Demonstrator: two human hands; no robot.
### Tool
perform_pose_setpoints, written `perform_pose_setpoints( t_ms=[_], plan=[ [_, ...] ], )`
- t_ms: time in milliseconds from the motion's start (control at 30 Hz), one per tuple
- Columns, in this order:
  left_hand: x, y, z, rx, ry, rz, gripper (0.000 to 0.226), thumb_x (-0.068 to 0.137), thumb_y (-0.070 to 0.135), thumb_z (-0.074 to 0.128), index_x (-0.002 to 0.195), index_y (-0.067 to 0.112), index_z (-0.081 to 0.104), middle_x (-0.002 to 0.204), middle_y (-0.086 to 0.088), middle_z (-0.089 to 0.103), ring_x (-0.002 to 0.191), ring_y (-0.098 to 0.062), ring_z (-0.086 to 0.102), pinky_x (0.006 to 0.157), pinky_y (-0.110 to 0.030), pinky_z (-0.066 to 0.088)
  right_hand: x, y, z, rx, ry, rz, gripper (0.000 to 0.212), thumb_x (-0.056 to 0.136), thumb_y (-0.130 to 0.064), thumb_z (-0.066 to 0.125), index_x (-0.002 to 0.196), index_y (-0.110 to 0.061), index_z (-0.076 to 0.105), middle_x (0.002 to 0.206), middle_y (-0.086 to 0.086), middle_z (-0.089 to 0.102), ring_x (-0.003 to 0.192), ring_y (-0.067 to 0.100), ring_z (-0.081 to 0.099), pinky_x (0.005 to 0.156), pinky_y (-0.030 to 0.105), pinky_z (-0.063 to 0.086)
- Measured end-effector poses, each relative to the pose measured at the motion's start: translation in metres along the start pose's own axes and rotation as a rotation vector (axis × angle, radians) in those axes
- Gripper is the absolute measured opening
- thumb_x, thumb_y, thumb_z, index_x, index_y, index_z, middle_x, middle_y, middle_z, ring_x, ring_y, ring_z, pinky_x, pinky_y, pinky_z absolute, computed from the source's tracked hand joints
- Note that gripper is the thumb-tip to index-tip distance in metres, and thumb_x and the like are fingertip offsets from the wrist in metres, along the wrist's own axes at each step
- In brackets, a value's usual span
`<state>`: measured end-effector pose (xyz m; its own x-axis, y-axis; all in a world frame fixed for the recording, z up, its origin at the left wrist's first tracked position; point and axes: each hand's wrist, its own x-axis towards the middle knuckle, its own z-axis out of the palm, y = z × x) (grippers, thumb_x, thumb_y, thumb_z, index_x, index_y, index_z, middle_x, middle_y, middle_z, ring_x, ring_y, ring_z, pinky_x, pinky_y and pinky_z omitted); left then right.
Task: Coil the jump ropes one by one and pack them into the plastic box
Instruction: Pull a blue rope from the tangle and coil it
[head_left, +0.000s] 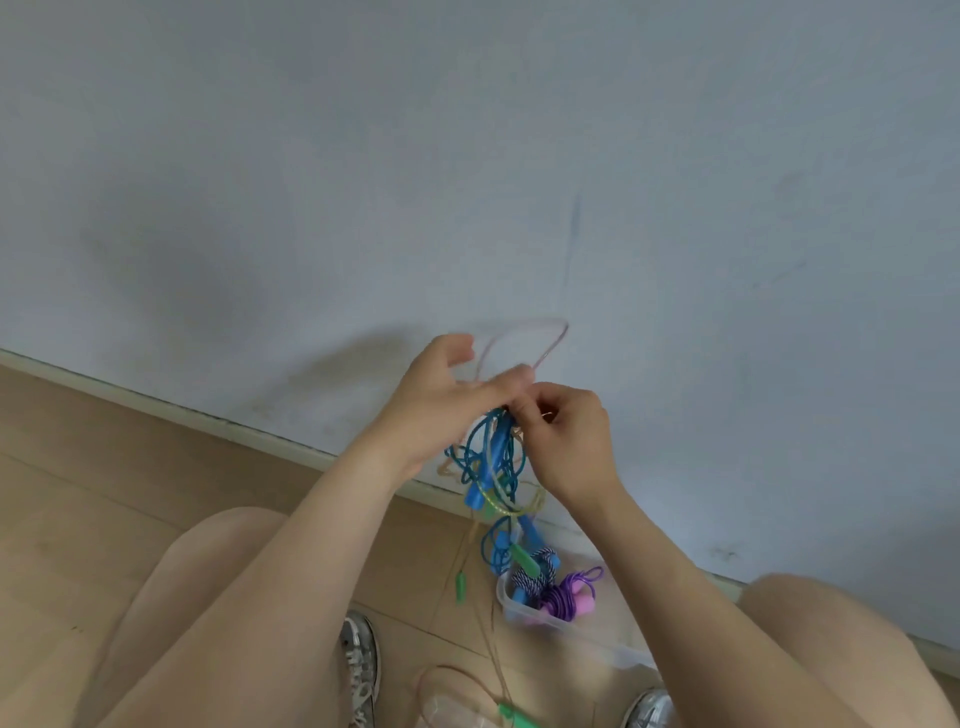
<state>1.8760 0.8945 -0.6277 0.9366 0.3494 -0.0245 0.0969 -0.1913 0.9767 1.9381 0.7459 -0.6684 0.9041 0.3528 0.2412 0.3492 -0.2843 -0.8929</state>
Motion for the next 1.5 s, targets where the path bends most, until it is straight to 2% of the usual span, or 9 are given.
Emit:
perform_pose_setpoints(
  t_ms=[267, 567, 733, 933, 1100, 1233, 1333, 1433, 1500],
  plan=[
    [-0.005, -0.011, -0.009, 0.306, -0.188, 0.056, 0.006, 0.105, 0.029, 0.061, 0.105, 0.023, 0.064, 0.097, 0.006, 0.076, 0.083, -0.005, 0.073, 0.073, -0.033, 0.054, -0.002, -0.011, -0.005, 0.126, -0.013, 0.017, 0.037, 0.108, -0.032, 0.059, 0.087, -0.001, 0.061, 0.071, 0.006, 0.076, 0.057, 0.024, 0.073, 0.063, 0.040, 0.057],
    [-0.003, -0.025, -0.022, 0.585, -0.173, 0.106, 0.023, 0.089, 0.010, 0.066, 0.094, 0.032, 0.062, 0.092, 0.008, 0.074, 0.084, -0.014, 0.069, 0.078, -0.033, 0.054, -0.002, -0.014, -0.005, -0.475, 0.133, -0.176, 0.039, 0.105, -0.057, 0.038, 0.091, -0.022, 0.047, 0.081, -0.002, 0.072, 0.071, 0.030, 0.068, 0.065, 0.047, 0.056],
    [0.007, -0.055, -0.042, 0.966, -0.128, -0.043, 0.031, 0.086, 0.010, 0.067, 0.081, 0.038, 0.055, 0.094, 0.002, 0.065, 0.083, -0.023, 0.064, 0.072, -0.034, 0.053, 0.004, -0.039, -0.024, 0.227, 0.312, -0.047, 0.032, 0.113, -0.029, 0.043, 0.095, -0.003, 0.049, 0.067, 0.007, 0.073, 0.062, 0.027, 0.071, 0.062, 0.044, 0.058],
    [0.008, -0.063, -0.045, 1.317, -0.216, -0.220, 0.026, 0.096, 0.006, 0.055, 0.117, 0.021, 0.059, 0.109, -0.004, 0.060, 0.093, -0.026, 0.060, 0.078, -0.036, 0.050, 0.010, -0.058, -0.058, 0.837, 0.498, 0.043, 0.039, 0.115, -0.018, 0.023, 0.083, -0.011, 0.044, 0.059, 0.008, 0.058, 0.064, 0.033, 0.068, 0.070, 0.041, 0.061],
    [0.012, -0.056, -0.035, 1.071, -0.389, -0.196, 0.057, 0.088, -0.007, 0.041, 0.098, 0.040, 0.071, 0.121, 0.006, 0.069, 0.107, -0.020, 0.063, 0.089, -0.035, 0.055, 0.012, -0.047, -0.048, 1.050, 0.313, 0.220, 0.026, 0.115, -0.032, 0.032, 0.102, -0.013, 0.044, 0.073, 0.010, 0.067, 0.085, 0.037, 0.076, 0.084, 0.045, 0.062],
    [0.015, -0.056, -0.032, 0.953, -0.280, -0.147, 0.047, 0.087, 0.002, 0.042, 0.080, 0.029, 0.081, 0.094, 0.004, 0.080, 0.089, -0.020, 0.073, 0.082, -0.038, 0.062, 0.001, -0.045, -0.036, 0.660, 0.027, 0.299, 0.019, 0.109, -0.032, 0.054, 0.127, -0.028, 0.050, 0.084, 0.011, 0.067, 0.042, 0.017, 0.039, 0.048, 0.029, 0.031],
    [0.018, -0.055, -0.033, 0.939, -0.181, -0.057, 0.033, 0.088, 0.013, 0.043, 0.072, 0.012, 0.072, 0.070, -0.003, 0.071, 0.066, -0.028, 0.065, 0.062, -0.041, 0.055, -0.006, -0.029, -0.019, 0.227, -0.185, 0.157, 0.048, 0.099, -0.015, 0.067, 0.138, -0.041, 0.053, 0.091, 0.008, 0.077, 0.048, 0.009, 0.049, 0.052, 0.028, 0.044],
    [0.016, -0.051, -0.029, 0.919, -0.089, 0.019, 0.028, 0.087, 0.015, 0.044, 0.063, 0.002, 0.051, 0.057, -0.010, 0.046, 0.054, -0.024, 0.042, 0.053, -0.038, 0.033, -0.015, -0.020, -0.005, -0.181, -0.425, 0.092, 0.019, 0.101, -0.037, 0.063, 0.115, -0.029, 0.074, 0.091, -0.008, 0.077, 0.070, 0.007, 0.067, 0.079, 0.032, 0.055],
    [0.014, -0.046, -0.027, 0.875, -0.060, 0.040, 0.028, 0.085, 0.012, 0.044, 0.058, 0.004, 0.041, 0.056, -0.011, 0.037, 0.054, -0.023, 0.033, 0.053, -0.038, 0.027, -0.020, -0.016, 0.002, -0.261, -0.516, 0.093, 0.025, 0.097, -0.045, 0.068, 0.092, -0.022, 0.078, 0.077, -0.011, 0.074, 0.059, 0.003, 0.062, 0.068, 0.025, 0.050]
  ],
)
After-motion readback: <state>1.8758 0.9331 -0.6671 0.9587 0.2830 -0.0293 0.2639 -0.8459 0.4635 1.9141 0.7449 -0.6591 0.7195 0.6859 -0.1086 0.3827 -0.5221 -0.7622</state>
